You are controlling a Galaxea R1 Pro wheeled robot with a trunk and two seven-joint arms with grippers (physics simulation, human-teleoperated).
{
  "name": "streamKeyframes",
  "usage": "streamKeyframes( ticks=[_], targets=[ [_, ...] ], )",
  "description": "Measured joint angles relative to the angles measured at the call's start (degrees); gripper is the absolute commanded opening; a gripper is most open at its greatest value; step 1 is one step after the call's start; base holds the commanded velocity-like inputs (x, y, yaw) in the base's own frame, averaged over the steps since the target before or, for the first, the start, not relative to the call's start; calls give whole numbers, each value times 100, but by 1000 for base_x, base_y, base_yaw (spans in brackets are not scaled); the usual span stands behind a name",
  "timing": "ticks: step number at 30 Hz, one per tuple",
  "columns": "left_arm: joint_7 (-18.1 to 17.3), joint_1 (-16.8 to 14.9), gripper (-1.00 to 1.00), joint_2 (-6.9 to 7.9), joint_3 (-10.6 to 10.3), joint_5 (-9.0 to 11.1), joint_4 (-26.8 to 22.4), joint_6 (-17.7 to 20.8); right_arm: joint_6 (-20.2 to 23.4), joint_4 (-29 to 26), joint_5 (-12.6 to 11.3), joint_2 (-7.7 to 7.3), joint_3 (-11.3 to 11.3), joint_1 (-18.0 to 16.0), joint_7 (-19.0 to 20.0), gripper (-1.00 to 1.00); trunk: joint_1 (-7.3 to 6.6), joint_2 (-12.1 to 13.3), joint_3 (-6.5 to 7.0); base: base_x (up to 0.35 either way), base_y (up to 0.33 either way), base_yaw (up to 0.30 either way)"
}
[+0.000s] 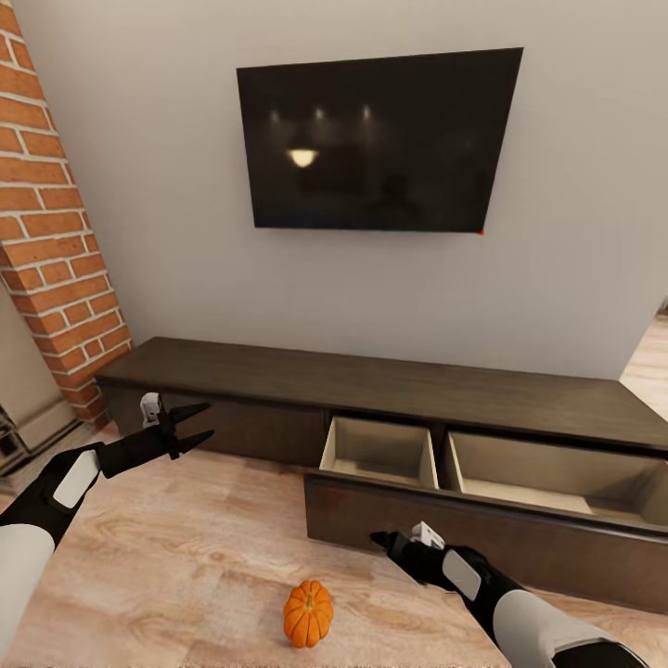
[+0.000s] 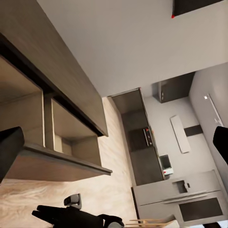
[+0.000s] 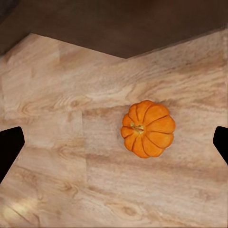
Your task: Place each of the two pumpkins and all three candles from the living room inside a cabinet in the living room (use any cabinet), then make sure every cabinet is closed, and position the cauldron so it is next to a table in the living room.
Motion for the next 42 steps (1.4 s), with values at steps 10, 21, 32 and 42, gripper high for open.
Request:
streamKeyframes(
  ticks=[10,21,32,42],
  targets=[
    [6,0,100,-4,0,0,0,0,7,-149,3,-16,-3,1,129,100,220,-401,-180,0,0,0],
    [8,0,100,-4,0,0,4,0,4,-150,4,-16,-8,1,297,100,461,-842,-377,0,0,0],
    [9,0,100,-11,0,-1,8,-4,62,-122,-21,-11,15,1,733,100,703,-1283,-575,0,0,0],
    [9,0,100,-12,0,-1,9,-2,684,-81,-20,-4,13,0,752,100,819,-1476,-777,0,0,0]
  ],
)
